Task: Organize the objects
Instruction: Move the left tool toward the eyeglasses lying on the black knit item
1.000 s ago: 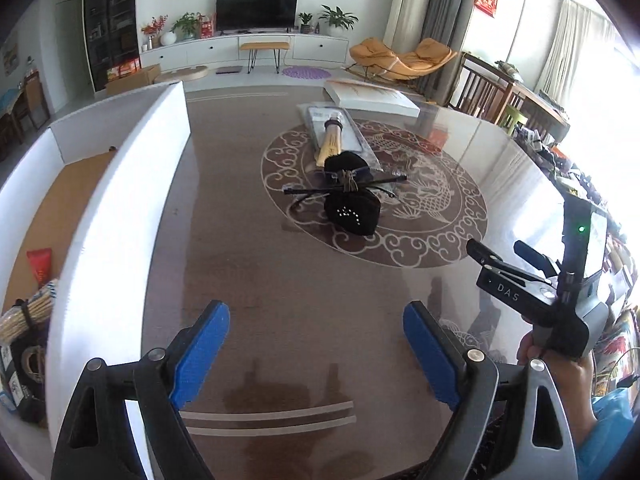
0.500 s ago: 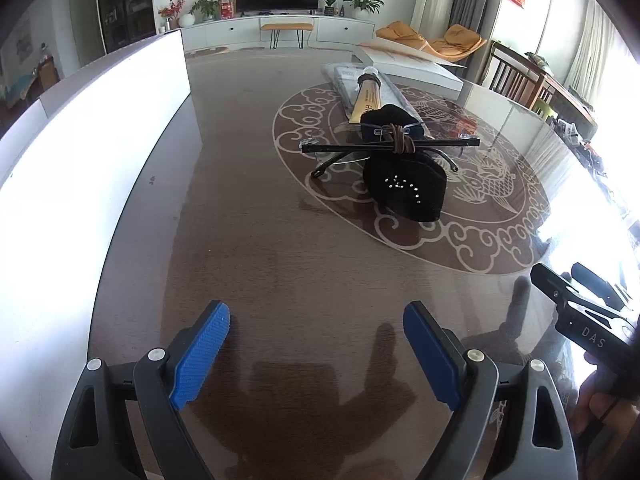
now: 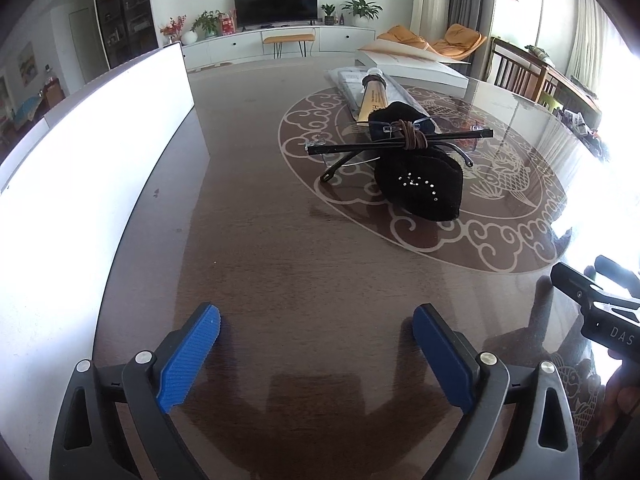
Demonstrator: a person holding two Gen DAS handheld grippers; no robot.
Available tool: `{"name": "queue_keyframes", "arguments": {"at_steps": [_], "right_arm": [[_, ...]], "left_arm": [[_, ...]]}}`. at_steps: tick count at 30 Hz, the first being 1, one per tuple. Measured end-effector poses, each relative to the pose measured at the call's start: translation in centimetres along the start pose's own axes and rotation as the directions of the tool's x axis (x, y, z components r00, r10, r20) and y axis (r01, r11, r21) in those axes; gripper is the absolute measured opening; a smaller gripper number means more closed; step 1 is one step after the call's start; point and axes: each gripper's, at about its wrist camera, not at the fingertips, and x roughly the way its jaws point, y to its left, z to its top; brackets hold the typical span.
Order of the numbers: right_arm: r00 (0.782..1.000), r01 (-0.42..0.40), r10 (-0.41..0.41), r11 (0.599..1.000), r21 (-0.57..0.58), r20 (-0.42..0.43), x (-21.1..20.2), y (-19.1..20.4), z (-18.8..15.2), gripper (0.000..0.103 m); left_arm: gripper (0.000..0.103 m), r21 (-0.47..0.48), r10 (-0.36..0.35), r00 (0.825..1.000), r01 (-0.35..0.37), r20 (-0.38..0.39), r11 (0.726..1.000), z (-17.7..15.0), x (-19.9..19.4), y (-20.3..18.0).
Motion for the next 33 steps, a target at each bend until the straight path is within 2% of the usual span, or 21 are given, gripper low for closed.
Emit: {"name": "queue_keyframes", "arguments": {"at_steps": [4,22,28,33], "right_arm": [[1.000,-0.001,0.001,1.000,-0.002,-0.005,0.0,0.0,0.0,0.103],[1.000,-0.001,0.001,1.000,-0.002,-0.005,0.0,0.1,0.0,0.103],[1.000,-0.001,0.001,1.000,-0.002,-0.005,0.0,0.1,0.0,0.103],[1.000,-0.001,0.001,1.000,-0.002,-0.005,0.0,0.1,0.0,0.103]], "left_arm": [[0.103,0.004,0.000,1.000,0.000,-0.002,1.000,0.0,0.1,-0.1],[0.103,0.006,-0.001,1.000,0.001,-0.007,1.000,0.1,0.2,-0.1],[0.103,-0.006,0.006,0.999,-0.007,-0.036,1.000,0.3,0.2,-0.3],[0.103,-0.042,-0.053,0.997,0.051,-0.051,0.998,1.1,-0.5,-0.9]]}}
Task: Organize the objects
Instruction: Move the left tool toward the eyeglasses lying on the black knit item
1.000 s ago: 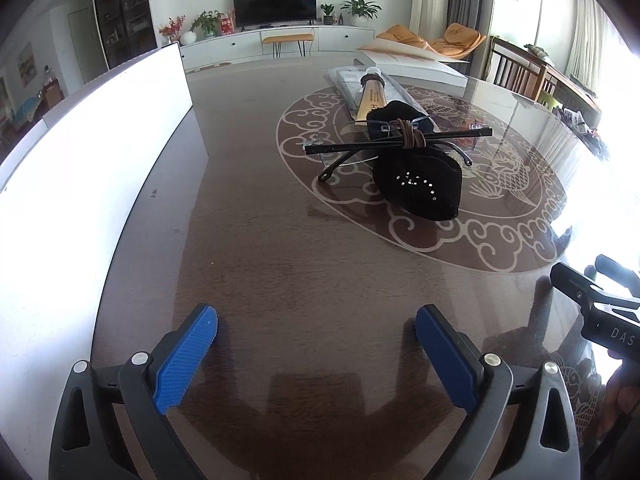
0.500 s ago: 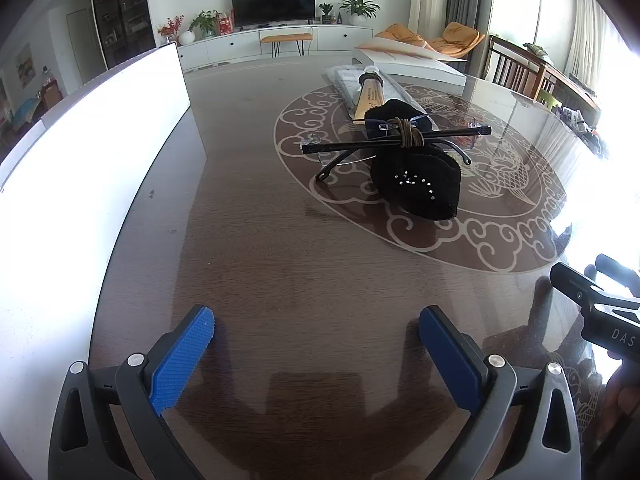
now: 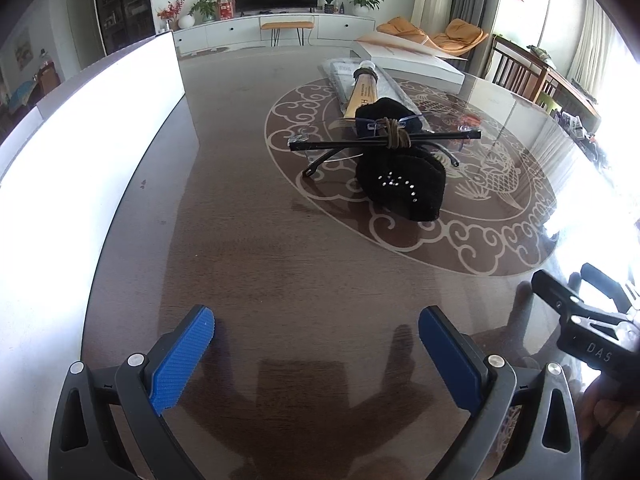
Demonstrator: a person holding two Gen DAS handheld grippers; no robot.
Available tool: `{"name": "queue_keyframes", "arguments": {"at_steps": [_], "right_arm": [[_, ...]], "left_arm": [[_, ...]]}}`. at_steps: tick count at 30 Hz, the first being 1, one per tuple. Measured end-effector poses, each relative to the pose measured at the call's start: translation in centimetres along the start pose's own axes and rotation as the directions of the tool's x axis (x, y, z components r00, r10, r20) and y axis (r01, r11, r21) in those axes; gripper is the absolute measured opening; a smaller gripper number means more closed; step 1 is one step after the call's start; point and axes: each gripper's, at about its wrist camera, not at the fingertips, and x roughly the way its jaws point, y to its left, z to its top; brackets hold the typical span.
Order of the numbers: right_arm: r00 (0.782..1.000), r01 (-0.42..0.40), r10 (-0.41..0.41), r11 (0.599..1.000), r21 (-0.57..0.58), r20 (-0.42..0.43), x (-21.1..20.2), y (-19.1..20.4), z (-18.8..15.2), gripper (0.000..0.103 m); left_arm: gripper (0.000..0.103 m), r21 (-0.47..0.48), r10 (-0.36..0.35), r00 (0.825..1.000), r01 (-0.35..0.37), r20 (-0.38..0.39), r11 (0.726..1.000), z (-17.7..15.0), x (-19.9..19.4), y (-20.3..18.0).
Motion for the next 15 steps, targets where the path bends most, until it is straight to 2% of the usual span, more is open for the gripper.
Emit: {"name": "queue_keyframes", "arguments": {"at_steps": [4,8,10,12,15], "right_arm": [[1.000,0.000,0.000,1.000,0.000,0.000,0.0,0.0,0.0,0.103],[1.000,0.000,0.000,1.000,0.000,0.000,0.0,0.0,0.0,0.103],[1.000,0.000,0.000,1.000,0.000,0.000,0.0,0.0,0.0,0.103],[1.000,0.000,0.000,1.000,0.000,0.000,0.0,0.0,0.0,0.103],[1.000,0.000,0.000,1.000,0.000,0.000,0.0,0.0,0.0,0.103]], "left_arm": [[0.103,-0.038,-0.059,0.995,0.062,0.080,0.997,3.5,-2.2,-1.0],[0.103,-0.089,-0.118,0.980,0.133,0.160,0.987,7.8,-3.6,-2.3],[0.103,-0.078,-0.130,0.972,0.148,0.198,0.986,9.6,-3.5,-3.5],[0.103,-0.028,-0.092,0.973,0.100,0.212,0.995,11.4,-2.3,-5.1],[0.103,0.063,0.041,0.990,-0.050,0.133,0.997,12.6,1.5,-6.9]]}}
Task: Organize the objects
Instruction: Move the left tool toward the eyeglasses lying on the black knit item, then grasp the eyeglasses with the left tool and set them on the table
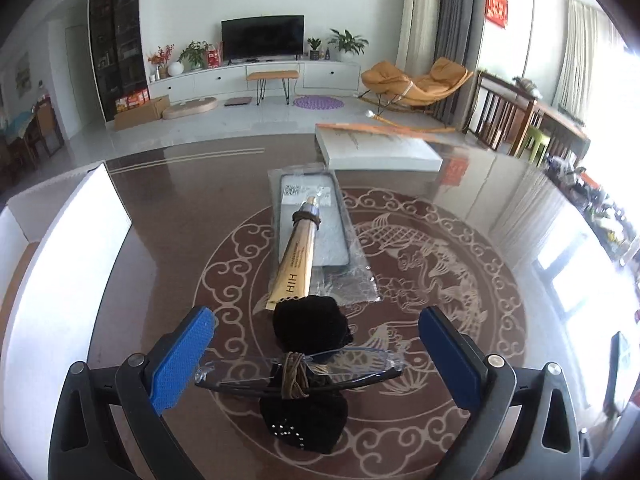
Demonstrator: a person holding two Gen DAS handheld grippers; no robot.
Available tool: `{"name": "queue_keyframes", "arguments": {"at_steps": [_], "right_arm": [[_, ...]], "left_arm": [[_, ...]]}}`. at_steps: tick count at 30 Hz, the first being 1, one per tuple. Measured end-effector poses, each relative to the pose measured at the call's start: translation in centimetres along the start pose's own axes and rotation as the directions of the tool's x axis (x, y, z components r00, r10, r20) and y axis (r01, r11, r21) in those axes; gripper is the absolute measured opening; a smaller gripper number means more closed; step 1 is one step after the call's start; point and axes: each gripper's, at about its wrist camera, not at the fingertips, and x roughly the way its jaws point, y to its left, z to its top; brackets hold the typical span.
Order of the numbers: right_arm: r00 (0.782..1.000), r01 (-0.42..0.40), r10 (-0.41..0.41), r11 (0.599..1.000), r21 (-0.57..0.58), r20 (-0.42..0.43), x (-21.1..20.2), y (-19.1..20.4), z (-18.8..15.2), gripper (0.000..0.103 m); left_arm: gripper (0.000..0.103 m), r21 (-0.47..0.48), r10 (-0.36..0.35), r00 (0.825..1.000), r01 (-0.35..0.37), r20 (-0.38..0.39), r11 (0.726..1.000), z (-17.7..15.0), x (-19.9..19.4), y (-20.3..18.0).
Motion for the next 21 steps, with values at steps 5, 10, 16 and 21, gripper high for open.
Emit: {"name": "queue_keyframes", "arguments": {"at_steps": [5,10,16,21], "right_arm": [[1.000,0.000,0.000,1.000,0.000,0.000,0.0,0.0,0.0,0.103],[1.000,-0.001,0.001,1.000,0.000,0.000,0.0,0.0,0.0,0.103],[1.000,-0.001,0.001,1.000,-0.001,0.000,0.1,0.0,0.0,0.103],[1.000,-0.001,0.001,1.000,-0.001,0.000,0.0,0.0,0.0,0.103]], "left_arm": [[0.102,0.012,0.059,0.996,-0.058,-0.072,0.998,-3.5,0.1,2.5],[0.102,-0.051,0.097,0.992,-0.102,-0.084,0.993,-7.3,-2.9,8.2],[0.102,-0.106,-0.003,0.993,-0.009,-0.115,0.994,-8.0,-3.2,9.4],[0.102,0.192,-0.002,0.997,0.017,-0.078,0.981,-5.4,-1.9,1.7]]}}
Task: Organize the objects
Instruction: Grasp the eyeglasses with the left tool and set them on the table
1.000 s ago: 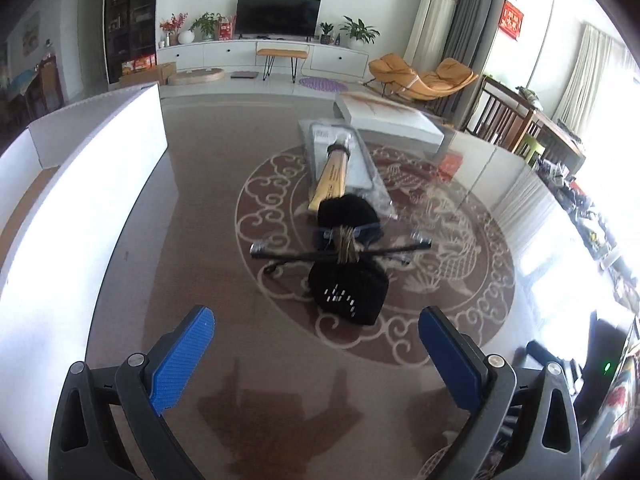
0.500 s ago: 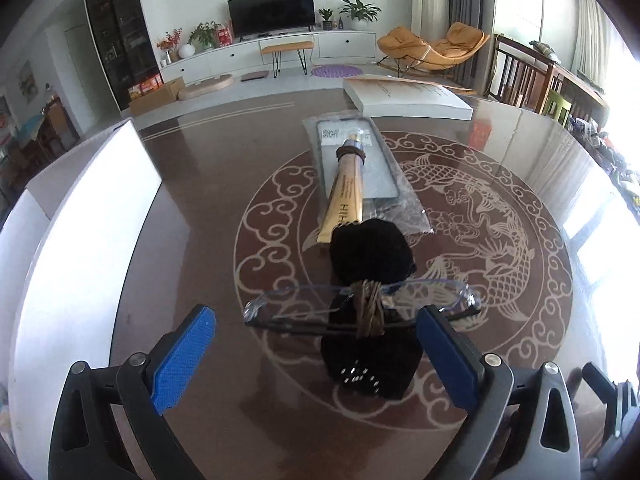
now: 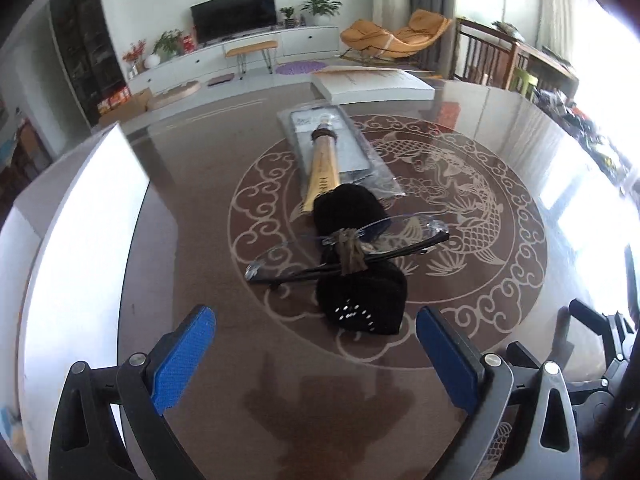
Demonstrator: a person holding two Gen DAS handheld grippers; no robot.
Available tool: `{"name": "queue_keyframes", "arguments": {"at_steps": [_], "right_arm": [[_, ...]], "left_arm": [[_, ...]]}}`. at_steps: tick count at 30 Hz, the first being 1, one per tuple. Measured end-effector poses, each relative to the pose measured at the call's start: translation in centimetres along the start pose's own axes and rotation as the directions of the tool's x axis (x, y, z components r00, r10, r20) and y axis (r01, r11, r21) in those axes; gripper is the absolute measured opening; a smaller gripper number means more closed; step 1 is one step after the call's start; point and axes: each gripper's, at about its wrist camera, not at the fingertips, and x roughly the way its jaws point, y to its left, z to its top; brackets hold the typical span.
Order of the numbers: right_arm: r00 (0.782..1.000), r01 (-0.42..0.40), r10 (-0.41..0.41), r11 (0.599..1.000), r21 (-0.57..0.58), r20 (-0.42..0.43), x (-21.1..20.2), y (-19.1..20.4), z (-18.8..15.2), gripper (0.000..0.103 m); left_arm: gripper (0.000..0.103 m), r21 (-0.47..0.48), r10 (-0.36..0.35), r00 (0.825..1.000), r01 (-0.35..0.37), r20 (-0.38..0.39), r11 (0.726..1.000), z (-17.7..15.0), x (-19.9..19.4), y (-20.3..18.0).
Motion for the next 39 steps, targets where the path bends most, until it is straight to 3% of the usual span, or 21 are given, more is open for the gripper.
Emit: {"name": "queue_keyframes", "arguments": {"at_steps": [3,5,7,9,12,14,17,20,26,33,39], "right_arm": [[1.000,0.000,0.000,1.000,0.000,0.000,0.0,0.0,0.0,0.103],[1.000,0.000,0.000,1.000,0.000,0.000,0.0,0.0,0.0,0.103],[1.000,0.000,0.000,1.000,0.000,0.000,0.0,0.0,0.0,0.103],[1.000,0.000,0.000,1.000,0.000,0.000,0.0,0.0,0.0,0.103],[1.000,0.000,0.000,1.000,0.000,0.000,0.0,0.0,0.0,0.103],[1.000,0.000,0.000,1.000,0.000,0.000,0.0,0.0,0.0,0.103],[1.000,0.000,0.000,1.000,0.000,0.000,0.0,0.0,0.0,0.103],[1.000,0.000,0.000,1.000,0.000,0.000,0.0,0.0,0.0,0.103],[1.000,0.000,0.000,1.000,0.000,0.000,0.1,0.0,0.0,0.103],[1.000,0.000,0.000,1.000,0.000,0.000,0.1,0.0,0.0,0.103],[1.000,0.000,0.000,1.000,0.000,0.000,0.1,0.0,0.0,0.103]], "left_arm": [[0.102,0.196,0.097,0.995,-0.098,0.018,0.976,2.0,2.1,-3.5],[0.102,0.216,0.121,0.992,-0.123,0.022,0.969,3.2,3.5,-3.6],[0.102,0.127,0.062,0.998,-0.061,-0.003,0.990,4.4,4.2,-1.7],[0.102,-0.030,-0.048,0.998,0.047,-0.030,0.998,5.3,4.7,1.4],[0.102,-0.264,-0.160,0.985,0.139,-0.061,0.954,5.0,5.9,5.9],[0.102,-0.369,-0.166,0.984,0.129,-0.070,0.920,4.2,6.3,8.4],[0.102,-0.438,-0.111,0.990,0.063,-0.086,0.897,3.0,6.4,10.6],[0.102,-0.432,-0.087,0.992,0.037,-0.095,0.901,2.6,6.7,11.2],[0.102,-0.309,-0.089,0.992,0.058,-0.087,0.949,3.0,7.1,10.2],[0.102,-0.303,-0.191,0.981,0.178,-0.014,0.936,1.9,5.2,10.9],[0.102,-0.215,-0.131,0.987,0.108,-0.093,0.970,1.0,7.2,9.3]]}}
